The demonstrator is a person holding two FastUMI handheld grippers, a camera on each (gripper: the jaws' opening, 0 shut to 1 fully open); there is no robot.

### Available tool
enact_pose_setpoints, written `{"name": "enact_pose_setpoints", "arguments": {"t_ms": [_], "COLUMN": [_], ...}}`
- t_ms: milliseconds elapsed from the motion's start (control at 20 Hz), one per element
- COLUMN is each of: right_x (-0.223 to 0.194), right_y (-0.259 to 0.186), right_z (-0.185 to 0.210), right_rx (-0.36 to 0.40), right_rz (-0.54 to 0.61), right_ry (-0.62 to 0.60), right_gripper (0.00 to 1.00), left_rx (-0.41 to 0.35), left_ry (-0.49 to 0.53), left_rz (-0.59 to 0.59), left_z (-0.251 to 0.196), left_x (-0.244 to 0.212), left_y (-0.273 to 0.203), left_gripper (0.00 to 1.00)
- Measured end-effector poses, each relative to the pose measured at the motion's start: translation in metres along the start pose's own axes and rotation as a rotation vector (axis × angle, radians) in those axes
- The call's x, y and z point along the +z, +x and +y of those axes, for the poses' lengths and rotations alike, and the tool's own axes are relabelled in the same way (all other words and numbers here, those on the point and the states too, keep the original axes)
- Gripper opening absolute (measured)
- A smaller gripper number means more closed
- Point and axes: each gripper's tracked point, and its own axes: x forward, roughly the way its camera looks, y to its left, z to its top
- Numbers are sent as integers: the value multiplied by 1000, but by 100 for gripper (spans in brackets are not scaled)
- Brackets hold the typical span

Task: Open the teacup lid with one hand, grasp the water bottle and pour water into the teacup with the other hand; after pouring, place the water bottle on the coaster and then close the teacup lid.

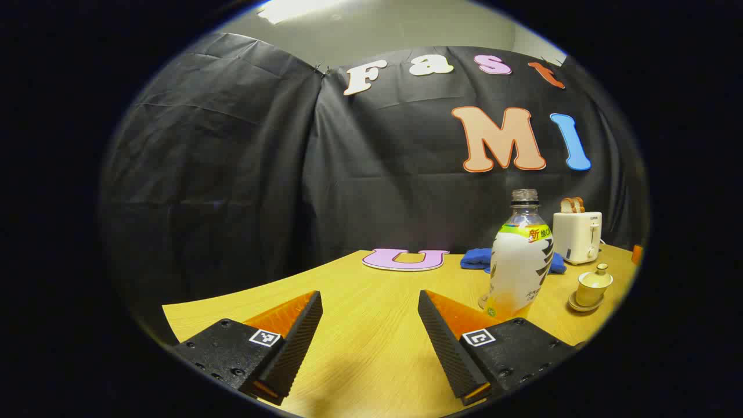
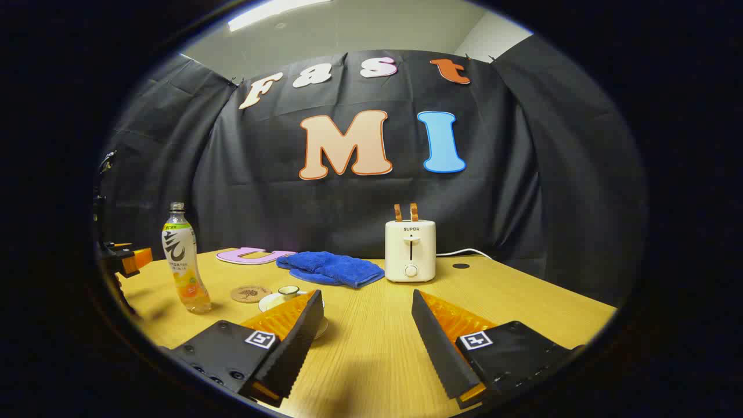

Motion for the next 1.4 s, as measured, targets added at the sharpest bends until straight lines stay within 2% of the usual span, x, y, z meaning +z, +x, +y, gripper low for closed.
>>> {"name": "enact_pose_setpoints", "arguments": {"t_ms": [100, 700, 750, 850, 950, 1000, 1200, 1250, 1350, 1400], "right_x": [0, 0, 0, 1, 1, 0, 0, 1, 1, 0], "right_y": [0, 0, 0, 0, 0, 0, 0, 0, 0, 0], "right_z": [0, 0, 0, 0, 0, 0, 0, 0, 2, 5], "right_rx": [0, 0, 0, 0, 0, 0, 0, 1, 9, 23], "right_rz": [0, 0, 0, 0, 0, 0, 0, 0, 0, 0], "right_ry": [0, 0, 0, 0, 0, 0, 0, 0, 1, 1], "right_gripper": [98, 98, 94, 98, 98, 94, 94, 98, 98, 94], "left_rx": [7, 4, 4, 4, 4, 4, 4, 4, 3, 3], "left_ry": [0, -1, -1, -1, -1, -1, -1, -2, -2, -2], "left_rz": [0, 1, 1, 1, 0, 0, 0, 0, 0, 0], "left_z": [-1, 0, 0, 0, 0, 0, 0, 0, 0, 0], "left_x": [0, 0, -1, -1, -1, -1, -1, -1, -1, -1], "left_y": [-1, -1, -1, -1, -1, -1, -1, -1, -1, -1], "left_gripper": [97, 97, 97, 97, 97, 97, 97, 97, 97, 97]}}
